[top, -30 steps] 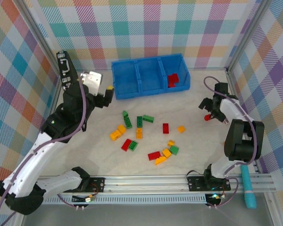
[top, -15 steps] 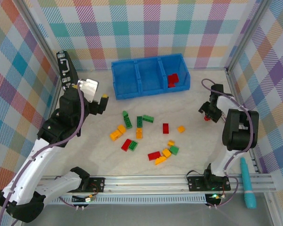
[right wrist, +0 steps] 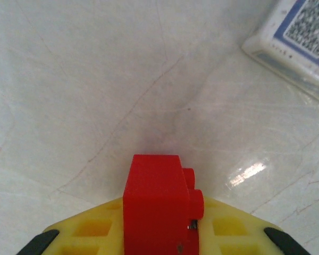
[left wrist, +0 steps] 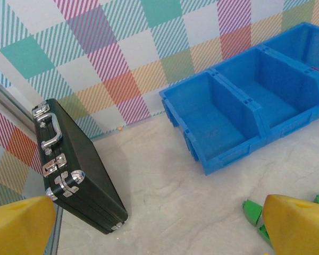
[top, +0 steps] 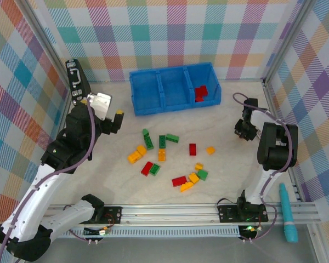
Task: Sort the legos into containers by color
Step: Pick up the lego from the middle-right of the table, then place the lego in the container.
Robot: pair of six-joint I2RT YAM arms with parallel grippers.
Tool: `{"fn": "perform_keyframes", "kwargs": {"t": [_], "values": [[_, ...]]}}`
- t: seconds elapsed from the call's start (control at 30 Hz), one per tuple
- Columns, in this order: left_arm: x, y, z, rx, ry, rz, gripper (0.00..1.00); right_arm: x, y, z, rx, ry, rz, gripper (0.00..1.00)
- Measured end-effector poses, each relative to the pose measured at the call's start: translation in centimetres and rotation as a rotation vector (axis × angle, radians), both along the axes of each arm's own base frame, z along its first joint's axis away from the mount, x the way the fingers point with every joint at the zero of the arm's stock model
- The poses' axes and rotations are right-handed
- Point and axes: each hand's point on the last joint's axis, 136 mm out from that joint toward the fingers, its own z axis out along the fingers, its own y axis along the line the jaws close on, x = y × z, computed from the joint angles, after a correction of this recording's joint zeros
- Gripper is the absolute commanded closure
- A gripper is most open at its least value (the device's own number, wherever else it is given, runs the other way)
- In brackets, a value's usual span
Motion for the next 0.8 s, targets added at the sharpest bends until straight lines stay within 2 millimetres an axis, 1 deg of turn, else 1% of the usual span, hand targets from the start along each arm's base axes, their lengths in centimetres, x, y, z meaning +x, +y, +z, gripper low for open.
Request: {"fn": "perform_keyframes", "kwargs": {"t": [0.07, 0.17, 0.27, 0.37, 0.43, 0.5, 0.53, 0.6, 0.67, 0.73, 0.8], "values": [[0.1, 0.1, -0.3, 0.004, 0.005, 0.005, 0.0, 0.6, 0.0, 0.6, 0.0, -0.013, 0.015, 0.77], [0.1, 0.1, -0.8, 0.008, 0.013, 0.005, 0.0, 2.3, 0.7, 2.1, 0.027, -0.064, 0.067, 0.77], [-0.4, 0.0, -1.1, -0.003, 0.01, -0.015, 0.0, 5.2, 1.9, 4.9, 0.057, -0.157, 0.137, 0.77], [-0.9, 0.3, -0.6, -0.011, -0.009, -0.013, 0.0, 9.6, 4.0, 9.3, 0.07, -0.295, 0.236, 0.75], [-0.9, 0.4, -0.3, -0.023, -0.026, -0.01, 0.0, 13.3, 6.2, 12.5, 0.064, -0.399, 0.324, 0.74], [-0.9, 0.3, -0.4, -0.05, -0.054, -0.01, 0.0, 16.1, 8.5, 14.4, 0.056, -0.478, 0.402, 0.74], [-0.9, 0.2, -0.9, -0.062, -0.061, -0.017, 0.0, 17.3, 9.8, 15.0, 0.056, -0.509, 0.439, 0.74], [-1.0, 0.1, -1.7, -0.08, -0.065, -0.022, 0.0, 18.9, 11.5, 15.3, 0.063, -0.537, 0.488, 0.74], [-1.0, 0.0, -1.9, -0.095, -0.069, -0.025, 0.0, 20.3, 13.3, 14.9, 0.075, -0.551, 0.531, 0.74], [-0.9, -0.2, -1.5, -0.115, -0.085, -0.027, 0.0, 21.4, 14.2, 14.2, 0.078, -0.554, 0.56, 0.72], [-0.9, -0.2, -1.1, -0.132, -0.1, -0.031, 0.0, 22.1, 14.5, 13.5, 0.081, -0.551, 0.578, 0.71]]}}
